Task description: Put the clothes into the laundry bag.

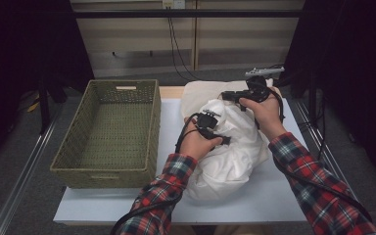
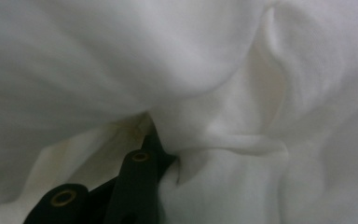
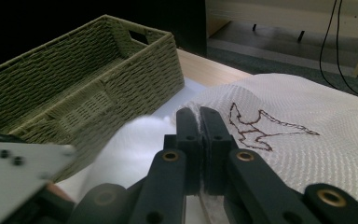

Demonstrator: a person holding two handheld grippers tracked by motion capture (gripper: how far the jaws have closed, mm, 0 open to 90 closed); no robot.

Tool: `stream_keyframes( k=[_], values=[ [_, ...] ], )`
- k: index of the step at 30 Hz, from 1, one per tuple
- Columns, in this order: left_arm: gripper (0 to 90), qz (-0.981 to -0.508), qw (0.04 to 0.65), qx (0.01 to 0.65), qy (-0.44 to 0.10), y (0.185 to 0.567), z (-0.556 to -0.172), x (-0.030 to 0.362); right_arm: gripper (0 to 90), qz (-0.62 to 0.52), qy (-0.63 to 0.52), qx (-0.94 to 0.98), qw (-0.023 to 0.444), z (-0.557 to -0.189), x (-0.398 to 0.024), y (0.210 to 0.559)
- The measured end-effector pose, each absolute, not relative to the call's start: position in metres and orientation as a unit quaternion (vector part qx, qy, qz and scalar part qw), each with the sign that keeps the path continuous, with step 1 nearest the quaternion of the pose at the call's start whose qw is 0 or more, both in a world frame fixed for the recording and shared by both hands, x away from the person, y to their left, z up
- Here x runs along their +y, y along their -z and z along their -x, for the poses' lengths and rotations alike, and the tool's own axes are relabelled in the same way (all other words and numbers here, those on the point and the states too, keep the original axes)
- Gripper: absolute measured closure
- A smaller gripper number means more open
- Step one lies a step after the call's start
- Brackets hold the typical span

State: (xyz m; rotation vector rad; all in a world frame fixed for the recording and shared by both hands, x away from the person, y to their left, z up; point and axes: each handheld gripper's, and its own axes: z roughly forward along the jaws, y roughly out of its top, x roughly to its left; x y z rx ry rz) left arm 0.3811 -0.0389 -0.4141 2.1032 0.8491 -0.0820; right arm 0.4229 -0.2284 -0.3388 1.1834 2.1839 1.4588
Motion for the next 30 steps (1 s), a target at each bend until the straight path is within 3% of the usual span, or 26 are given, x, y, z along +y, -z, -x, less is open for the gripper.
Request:
stream_keyframes(
  k=[9, 17, 21, 28, 30],
  values=[
    [69.0, -0.821, 0.422, 0.384, -0.008, 0.411, -0.389, -0.034, 88.3, -0.404, -0.508, 0.751, 0.122, -0.418, -0.231, 0.338],
    [69.2, -0.801, 0.412, 0.423, -0.102, 0.388, -0.401, -0.01, 88.4, -0.4, -0.519, 0.748, 0.111, -0.417, -0.231, 0.337],
    [69.2, -0.797, 0.408, 0.429, -0.121, 0.384, -0.403, -0.005, 88.4, -0.398, -0.523, 0.746, 0.107, -0.417, -0.23, 0.334],
    [66.2, -0.799, 0.426, 0.42, -0.057, 0.399, -0.399, -0.016, 88.4, -0.401, -0.521, 0.745, 0.111, -0.419, -0.224, 0.332],
    [59.9, -0.803, 0.428, 0.411, -0.043, 0.405, -0.398, -0.023, 88.3, -0.401, -0.522, 0.744, 0.113, -0.419, -0.223, 0.331]
  ],
)
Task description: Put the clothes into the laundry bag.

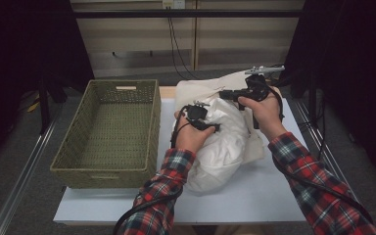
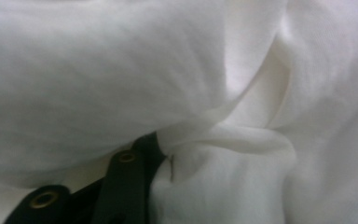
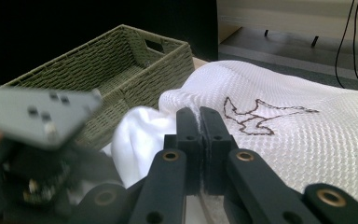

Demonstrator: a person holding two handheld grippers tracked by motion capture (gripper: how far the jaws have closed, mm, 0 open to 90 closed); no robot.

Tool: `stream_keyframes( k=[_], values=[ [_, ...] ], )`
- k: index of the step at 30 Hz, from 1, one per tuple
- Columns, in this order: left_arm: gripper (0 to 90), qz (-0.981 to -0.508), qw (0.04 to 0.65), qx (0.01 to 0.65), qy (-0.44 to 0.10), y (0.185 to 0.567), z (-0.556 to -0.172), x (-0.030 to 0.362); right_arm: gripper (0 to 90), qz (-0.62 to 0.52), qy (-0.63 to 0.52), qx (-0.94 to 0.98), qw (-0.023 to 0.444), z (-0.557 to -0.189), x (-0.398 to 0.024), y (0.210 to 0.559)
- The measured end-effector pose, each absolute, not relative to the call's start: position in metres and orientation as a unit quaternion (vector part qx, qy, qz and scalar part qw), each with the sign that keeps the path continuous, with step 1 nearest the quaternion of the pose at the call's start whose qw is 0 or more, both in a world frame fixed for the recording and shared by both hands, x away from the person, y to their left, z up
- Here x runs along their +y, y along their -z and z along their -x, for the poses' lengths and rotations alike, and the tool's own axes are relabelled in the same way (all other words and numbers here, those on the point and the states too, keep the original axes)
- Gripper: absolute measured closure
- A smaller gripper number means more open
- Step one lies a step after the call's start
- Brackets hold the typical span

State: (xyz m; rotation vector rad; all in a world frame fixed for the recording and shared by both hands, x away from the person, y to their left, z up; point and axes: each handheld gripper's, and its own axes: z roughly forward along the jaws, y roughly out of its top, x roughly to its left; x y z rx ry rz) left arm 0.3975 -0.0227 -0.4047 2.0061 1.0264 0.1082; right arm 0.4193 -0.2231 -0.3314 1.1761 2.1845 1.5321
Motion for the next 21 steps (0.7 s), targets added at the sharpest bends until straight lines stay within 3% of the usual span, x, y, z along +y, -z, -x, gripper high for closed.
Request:
stream_keyframes(
  k=[3, 4, 7, 11, 17, 21],
  values=[
    [52.2, -0.811, 0.429, 0.396, -0.03, 0.409, -0.395, -0.032, 88.3, -0.403, -0.521, 0.744, 0.114, -0.42, -0.223, 0.332],
    [42.9, -0.814, 0.433, 0.384, -0.038, 0.406, -0.395, -0.031, 88.3, -0.401, -0.511, 0.75, 0.123, -0.421, -0.224, 0.333],
    [28.9, -0.814, 0.441, 0.374, -0.051, 0.398, -0.394, -0.025, 88.2, -0.406, -0.511, 0.748, 0.122, -0.422, -0.228, 0.338],
    [19.9, -0.818, 0.44, 0.367, -0.056, 0.389, -0.39, -0.014, 88.2, -0.412, -0.507, 0.747, 0.124, -0.422, -0.232, 0.341],
    [11.7, -0.826, 0.422, 0.368, -0.07, 0.387, -0.38, -0.002, 88.1, -0.419, -0.503, 0.746, 0.126, -0.423, -0.235, 0.344],
    [20.2, -0.845, 0.383, 0.368, -0.062, 0.404, -0.375, -0.004, 88.1, -0.419, -0.501, 0.747, 0.125, -0.424, -0.235, 0.343]
  ],
)
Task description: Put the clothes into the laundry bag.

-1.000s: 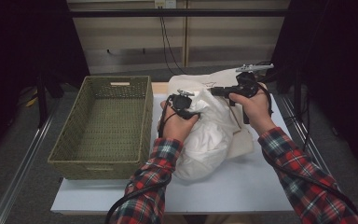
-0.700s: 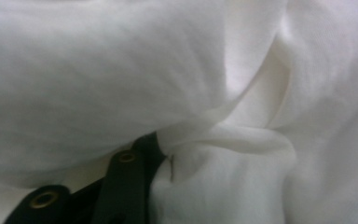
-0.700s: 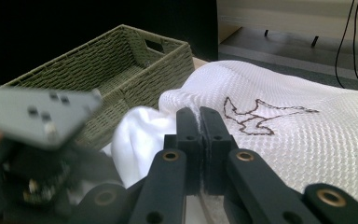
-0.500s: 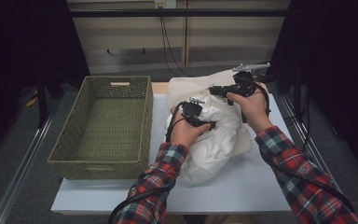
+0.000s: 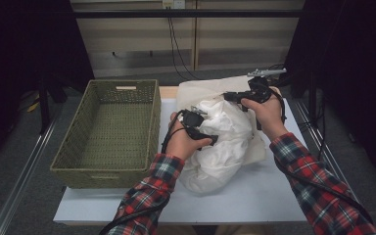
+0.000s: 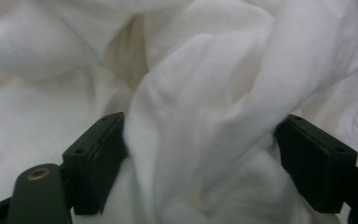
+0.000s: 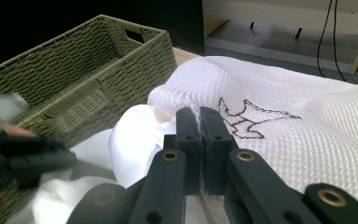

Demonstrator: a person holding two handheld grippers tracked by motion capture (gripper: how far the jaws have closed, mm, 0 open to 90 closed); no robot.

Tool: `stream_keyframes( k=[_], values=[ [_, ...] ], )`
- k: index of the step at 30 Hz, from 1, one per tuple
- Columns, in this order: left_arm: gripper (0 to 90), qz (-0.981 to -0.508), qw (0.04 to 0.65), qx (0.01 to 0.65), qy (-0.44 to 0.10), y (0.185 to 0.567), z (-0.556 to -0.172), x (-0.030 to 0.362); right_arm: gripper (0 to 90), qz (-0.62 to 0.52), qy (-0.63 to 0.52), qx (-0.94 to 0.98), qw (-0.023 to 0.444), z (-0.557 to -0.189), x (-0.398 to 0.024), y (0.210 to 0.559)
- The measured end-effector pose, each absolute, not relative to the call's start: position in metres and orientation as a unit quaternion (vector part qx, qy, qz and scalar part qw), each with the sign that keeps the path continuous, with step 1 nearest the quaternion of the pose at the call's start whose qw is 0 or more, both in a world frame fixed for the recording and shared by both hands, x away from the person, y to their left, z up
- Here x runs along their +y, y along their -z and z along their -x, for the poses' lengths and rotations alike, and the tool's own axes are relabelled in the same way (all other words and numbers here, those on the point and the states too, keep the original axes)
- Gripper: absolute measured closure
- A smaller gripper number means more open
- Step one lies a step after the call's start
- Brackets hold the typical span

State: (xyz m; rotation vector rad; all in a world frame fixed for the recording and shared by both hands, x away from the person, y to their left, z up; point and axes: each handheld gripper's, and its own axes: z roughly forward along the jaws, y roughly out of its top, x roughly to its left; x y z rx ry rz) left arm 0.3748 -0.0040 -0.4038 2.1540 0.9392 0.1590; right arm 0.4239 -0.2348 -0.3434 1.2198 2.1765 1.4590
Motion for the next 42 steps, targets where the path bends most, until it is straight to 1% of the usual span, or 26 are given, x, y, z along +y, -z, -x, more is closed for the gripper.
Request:
stream_keyframes(
  k=[1, 3, 4, 5, 6, 7, 8, 10, 16, 19, 22, 25, 27, 29, 31, 32, 36, 37, 38, 39, 40, 42],
  values=[
    [24.7, -0.849, 0.383, 0.361, -0.055, 0.408, -0.375, -0.005, 88.1, -0.418, -0.502, 0.747, 0.125, -0.424, -0.234, 0.343],
    [38.3, -0.846, 0.387, 0.364, -0.048, 0.415, -0.375, -0.007, 88.1, -0.418, -0.499, 0.749, 0.125, -0.424, -0.234, 0.342],
    [56.9, -0.851, 0.382, 0.357, -0.046, 0.417, -0.375, -0.008, 88.1, -0.418, -0.498, 0.749, 0.125, -0.424, -0.234, 0.342],
    [62.7, -0.843, 0.389, 0.368, -0.044, 0.422, -0.375, -0.011, 88.1, -0.418, -0.498, 0.75, 0.125, -0.424, -0.234, 0.342],
    [67.9, -0.842, 0.39, 0.37, -0.044, 0.424, -0.376, -0.012, 88.1, -0.417, -0.499, 0.749, 0.124, -0.424, -0.235, 0.343],
    [70.9, -0.842, 0.39, 0.37, -0.044, 0.424, -0.376, -0.012, 88.1, -0.417, -0.499, 0.749, 0.124, -0.424, -0.235, 0.343],
    [70.9, -0.834, 0.399, 0.379, -0.041, 0.424, -0.378, -0.012, 88.1, -0.418, -0.498, 0.749, 0.124, -0.423, -0.235, 0.343],
    [75.5, -0.82, 0.41, 0.398, -0.038, 0.424, -0.381, -0.012, 88.2, -0.418, -0.497, 0.751, 0.121, -0.423, -0.234, 0.343],
    [78.1, -0.802, 0.427, 0.415, -0.055, 0.418, -0.389, -0.015, 88.2, -0.411, -0.5, 0.754, 0.113, -0.42, -0.23, 0.343],
    [78.6, -0.794, 0.443, 0.412, -0.049, 0.415, -0.391, -0.018, 88.2, -0.41, -0.502, 0.754, 0.108, -0.419, -0.227, 0.343],
    [78.8, -0.79, 0.457, 0.407, -0.024, 0.412, -0.391, -0.023, 88.2, -0.408, -0.503, 0.754, 0.108, -0.419, -0.225, 0.342],
    [78.9, -0.789, 0.462, 0.404, -0.02, 0.411, -0.392, -0.026, 88.2, -0.409, -0.508, 0.75, 0.107, -0.419, -0.224, 0.34],
    [79.0, -0.79, 0.458, 0.405, -0.044, 0.411, -0.393, -0.025, 88.2, -0.409, -0.508, 0.751, 0.105, -0.419, -0.223, 0.339],
    [79.2, -0.78, 0.461, 0.418, -0.066, 0.409, -0.396, -0.023, 88.2, -0.407, -0.509, 0.752, 0.1, -0.418, -0.223, 0.339],
    [79.4, -0.778, 0.462, 0.416, -0.092, 0.406, -0.402, -0.017, 88.3, -0.407, -0.51, 0.751, 0.099, -0.417, -0.224, 0.339],
    [79.4, -0.774, 0.463, 0.422, -0.096, 0.405, -0.405, -0.016, 88.2, -0.408, -0.511, 0.751, 0.096, -0.417, -0.224, 0.338],
    [79.1, -0.753, 0.49, 0.422, -0.125, 0.4, -0.41, -0.013, 88.3, -0.403, -0.519, 0.749, 0.092, -0.416, -0.225, 0.337],
    [79.1, -0.757, 0.489, 0.42, -0.114, 0.402, -0.411, -0.016, 88.3, -0.403, -0.519, 0.749, 0.092, -0.416, -0.225, 0.337],
    [78.4, -0.761, 0.484, 0.422, -0.088, 0.404, -0.411, -0.019, 88.3, -0.404, -0.52, 0.747, 0.091, -0.417, -0.223, 0.336],
    [77.5, -0.769, 0.479, 0.416, -0.08, 0.407, -0.41, -0.022, 88.3, -0.403, -0.518, 0.749, 0.091, -0.417, -0.223, 0.337],
    [77.5, -0.775, 0.474, 0.409, -0.084, 0.409, -0.408, -0.026, 88.3, -0.403, -0.518, 0.749, 0.091, -0.417, -0.223, 0.337],
    [72.5, -0.776, 0.472, 0.41, -0.08, 0.411, -0.406, -0.027, 88.3, -0.403, -0.519, 0.748, 0.091, -0.416, -0.221, 0.337]
  ],
)
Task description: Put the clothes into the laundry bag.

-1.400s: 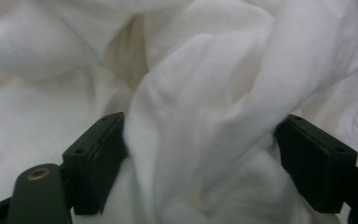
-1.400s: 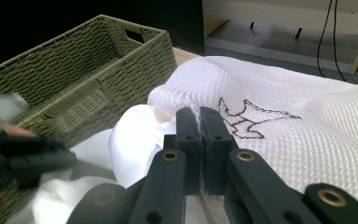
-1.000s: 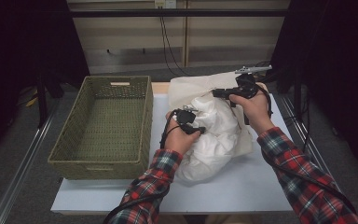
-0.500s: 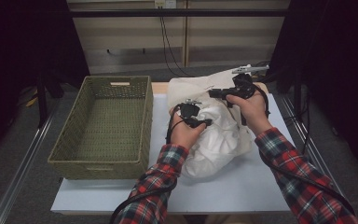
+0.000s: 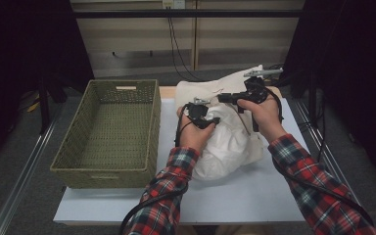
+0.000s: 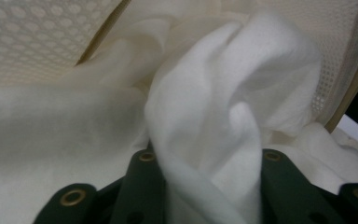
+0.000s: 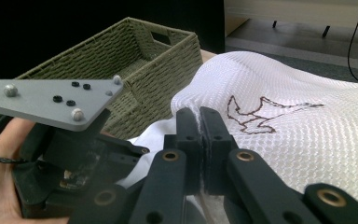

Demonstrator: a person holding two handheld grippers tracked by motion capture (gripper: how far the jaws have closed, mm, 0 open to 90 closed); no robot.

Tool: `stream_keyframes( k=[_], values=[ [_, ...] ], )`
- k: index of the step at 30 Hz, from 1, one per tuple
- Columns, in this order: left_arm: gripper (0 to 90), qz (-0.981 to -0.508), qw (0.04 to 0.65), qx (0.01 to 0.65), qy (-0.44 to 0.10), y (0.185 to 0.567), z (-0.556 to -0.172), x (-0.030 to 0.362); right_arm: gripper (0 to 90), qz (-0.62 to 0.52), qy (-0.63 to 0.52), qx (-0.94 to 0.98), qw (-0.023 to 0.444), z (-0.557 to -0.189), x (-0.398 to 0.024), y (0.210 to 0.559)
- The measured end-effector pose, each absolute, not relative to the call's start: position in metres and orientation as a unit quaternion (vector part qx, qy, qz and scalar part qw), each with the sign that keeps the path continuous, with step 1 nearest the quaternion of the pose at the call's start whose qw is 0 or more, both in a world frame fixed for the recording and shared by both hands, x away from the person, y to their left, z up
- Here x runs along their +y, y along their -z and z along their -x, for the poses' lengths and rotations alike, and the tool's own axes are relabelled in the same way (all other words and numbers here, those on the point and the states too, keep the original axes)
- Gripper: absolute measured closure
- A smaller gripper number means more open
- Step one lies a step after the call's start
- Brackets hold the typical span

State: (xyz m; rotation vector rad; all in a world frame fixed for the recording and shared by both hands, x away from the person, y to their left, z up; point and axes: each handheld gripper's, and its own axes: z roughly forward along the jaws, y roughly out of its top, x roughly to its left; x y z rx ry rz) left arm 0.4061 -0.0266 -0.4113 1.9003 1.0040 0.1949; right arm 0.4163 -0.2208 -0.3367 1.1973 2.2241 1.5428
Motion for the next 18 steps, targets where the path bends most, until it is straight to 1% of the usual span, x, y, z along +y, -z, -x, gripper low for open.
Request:
stream_keyframes(
  k=[1, 2, 3, 4, 5, 6, 8, 9, 10, 12, 14, 18],
  values=[
    [70.3, -0.78, 0.47, 0.403, -0.086, 0.41, -0.405, -0.027, 88.2, -0.399, -0.515, 0.752, 0.095, -0.416, -0.22, 0.337],
    [66.3, -0.781, 0.468, 0.405, -0.081, 0.409, -0.405, -0.027, 88.2, -0.397, -0.513, 0.755, 0.098, -0.416, -0.22, 0.337],
    [50.6, -0.78, 0.469, 0.408, -0.071, 0.407, -0.405, -0.025, 88.2, -0.4, -0.513, 0.754, 0.096, -0.416, -0.221, 0.338],
    [50.6, -0.782, 0.463, 0.411, -0.068, 0.405, -0.404, -0.023, 88.2, -0.4, -0.513, 0.754, 0.096, -0.416, -0.221, 0.338],
    [40.1, -0.784, 0.457, 0.414, -0.067, 0.403, -0.403, -0.022, 88.2, -0.402, -0.511, 0.753, 0.097, -0.416, -0.222, 0.339],
    [30.7, -0.787, 0.452, 0.411, -0.084, 0.399, -0.401, -0.018, 88.2, -0.402, -0.51, 0.754, 0.098, -0.417, -0.223, 0.34],
    [20.2, -0.787, 0.45, 0.411, -0.099, 0.394, -0.398, -0.013, 88.2, -0.407, -0.509, 0.752, 0.096, -0.416, -0.224, 0.342],
    [16.6, -0.787, 0.446, 0.415, -0.095, 0.392, -0.397, -0.01, 88.2, -0.406, -0.508, 0.753, 0.097, -0.417, -0.225, 0.343],
    [15.7, -0.789, 0.442, 0.418, -0.09, 0.391, -0.396, -0.007, 88.2, -0.406, -0.508, 0.754, 0.098, -0.417, -0.225, 0.343],
    [9.9, -0.8, 0.425, 0.414, -0.088, 0.392, -0.391, -0.003, 88.2, -0.408, -0.506, 0.754, 0.097, -0.417, -0.226, 0.344],
    [6.4, -0.81, 0.41, 0.412, -0.078, 0.396, -0.386, -0.001, 88.2, -0.409, -0.503, 0.755, 0.099, -0.418, -0.226, 0.345],
    [4.1, -0.822, 0.387, 0.41, -0.081, 0.411, -0.379, -0.003, 88.2, -0.411, -0.503, 0.754, 0.098, -0.418, -0.226, 0.345]
  ],
)
